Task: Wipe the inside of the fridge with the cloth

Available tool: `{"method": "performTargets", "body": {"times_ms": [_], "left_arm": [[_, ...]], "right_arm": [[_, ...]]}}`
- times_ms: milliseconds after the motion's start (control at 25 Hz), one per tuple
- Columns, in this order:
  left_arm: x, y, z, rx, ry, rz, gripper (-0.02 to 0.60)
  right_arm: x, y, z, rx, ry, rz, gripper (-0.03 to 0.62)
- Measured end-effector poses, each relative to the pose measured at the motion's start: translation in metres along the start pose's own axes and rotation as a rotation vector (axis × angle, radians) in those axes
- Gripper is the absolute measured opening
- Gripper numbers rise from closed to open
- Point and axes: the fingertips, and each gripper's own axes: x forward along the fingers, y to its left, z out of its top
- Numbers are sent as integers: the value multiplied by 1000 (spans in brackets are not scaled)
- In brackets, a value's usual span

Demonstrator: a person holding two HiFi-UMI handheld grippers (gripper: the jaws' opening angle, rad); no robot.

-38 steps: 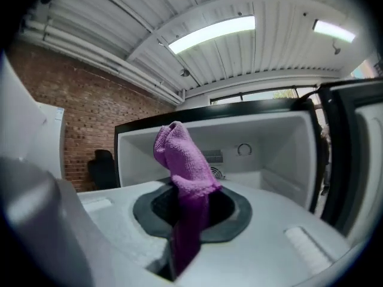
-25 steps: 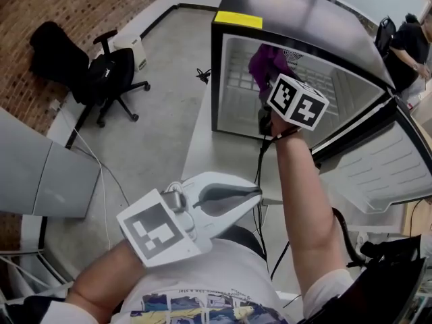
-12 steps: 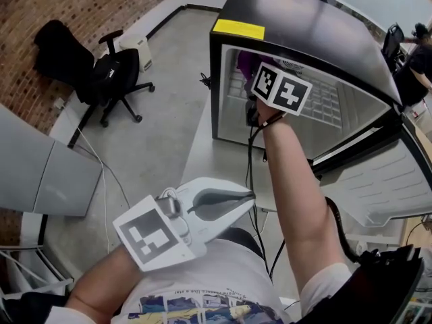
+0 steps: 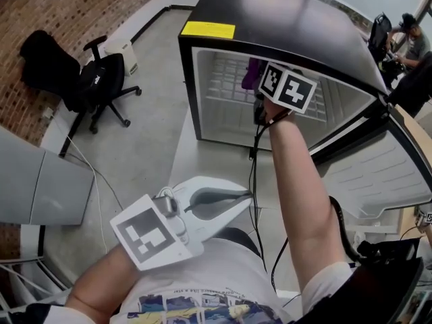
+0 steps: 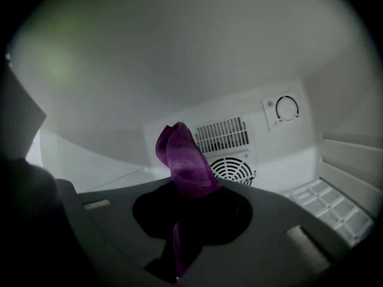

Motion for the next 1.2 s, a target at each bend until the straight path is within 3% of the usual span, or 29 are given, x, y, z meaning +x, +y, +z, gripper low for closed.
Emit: {"method": "performTargets", "body": {"times_ms": [520, 800, 1040, 1200], "left_arm": [[36, -15, 6, 3, 11, -113, 5], [51, -21, 7, 5, 11, -155, 6], [50, -20, 8, 1, 2, -164, 6], [42, -18, 6, -7, 1, -158, 6]], "right_arm": [[-50, -108, 15, -19, -9, -239, 54], [-70, -136, 18, -54, 2, -323, 54], [-79, -135, 22, -96, -6, -349, 52], [-84, -108, 30, -110, -27, -282, 54]]}}
